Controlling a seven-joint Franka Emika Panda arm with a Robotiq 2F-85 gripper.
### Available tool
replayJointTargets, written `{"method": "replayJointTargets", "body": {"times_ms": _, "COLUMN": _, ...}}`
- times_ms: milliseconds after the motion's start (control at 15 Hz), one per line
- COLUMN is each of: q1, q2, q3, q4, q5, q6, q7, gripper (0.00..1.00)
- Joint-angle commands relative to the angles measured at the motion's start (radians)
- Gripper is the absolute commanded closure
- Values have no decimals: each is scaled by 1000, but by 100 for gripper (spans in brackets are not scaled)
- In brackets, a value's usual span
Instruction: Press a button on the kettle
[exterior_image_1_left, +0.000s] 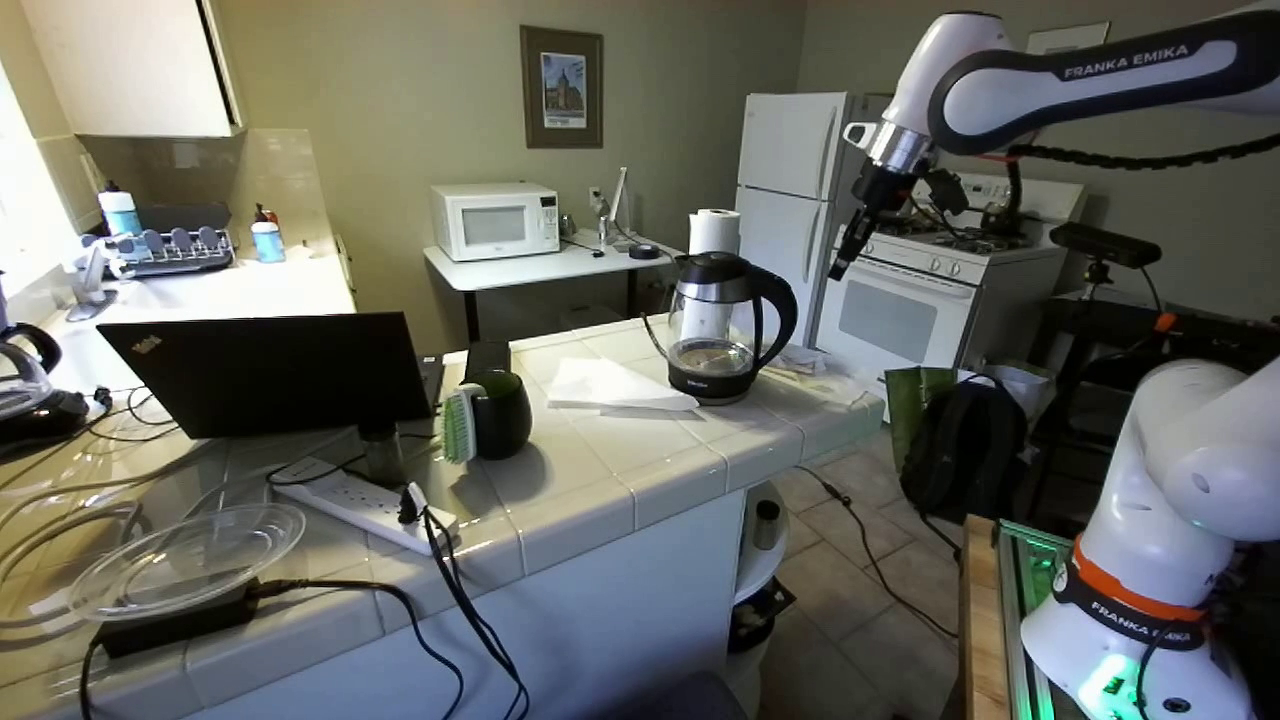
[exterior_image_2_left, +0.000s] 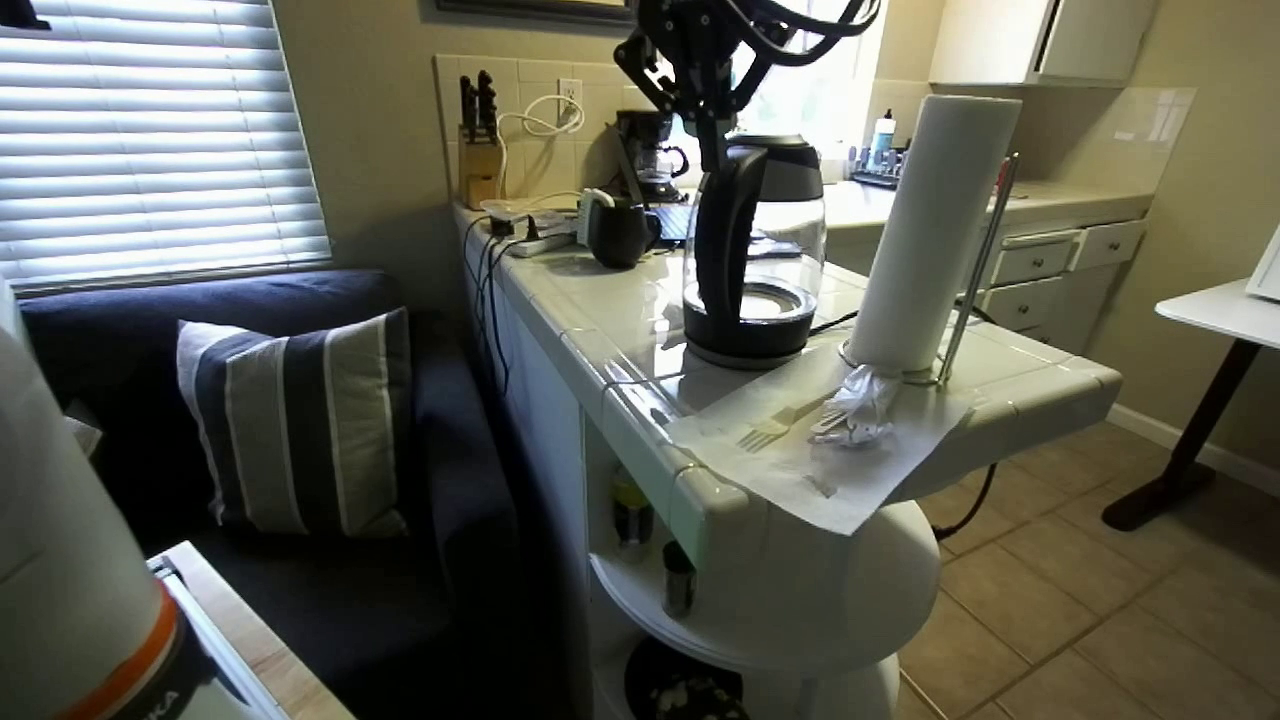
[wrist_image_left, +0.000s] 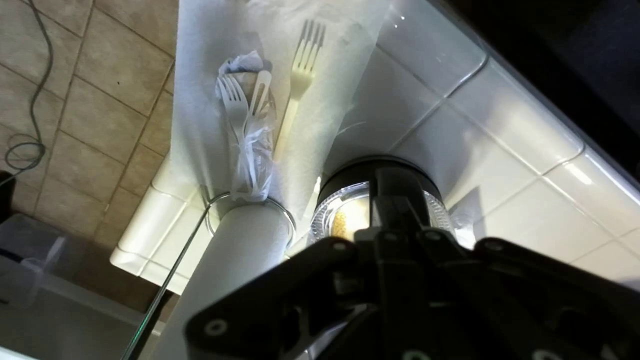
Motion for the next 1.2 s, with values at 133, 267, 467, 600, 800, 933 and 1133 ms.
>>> {"method": "replayJointTargets", "body": {"times_ms": 133, "q1": 40, "q2": 16, "q3": -32, "q4": 11, "q5": 64, "q6": 48, "q7": -53, "gripper": 100}}
{"method": "replayJointTargets", "body": {"times_ms": 267, "q1": 48, "q2": 26, "q3": -33, "q4": 14, "q5": 84, "q6": 75, "q7": -58, "gripper": 100}}
{"method": "replayJointTargets", "body": {"times_ms": 467, "q1": 68, "q2": 50, "q3": -40, "q4": 26, "q5": 113, "q6": 92, "q7": -76, "gripper": 100}}
{"method": "replayJointTargets", "body": {"times_ms": 600, "q1": 77, "q2": 66, "q3": -41, "q4": 33, "q5": 127, "q6": 95, "q7": -86, "gripper": 100}}
{"method": "replayJointTargets", "body": {"times_ms": 800, "q1": 81, "q2": 97, "q3": -42, "q4": 52, "q5": 138, "q6": 103, "q7": -92, "gripper": 100}}
{"method": "replayJointTargets", "body": {"times_ms": 933, "q1": 80, "q2": 116, "q3": -43, "q4": 62, "q5": 145, "q6": 111, "q7": -95, "gripper": 100}}
{"method": "replayJointTargets", "body": {"times_ms": 1133, "q1": 79, "q2": 147, "q3": -44, "q4": 79, "q5": 157, "q6": 115, "q7": -101, "gripper": 100}}
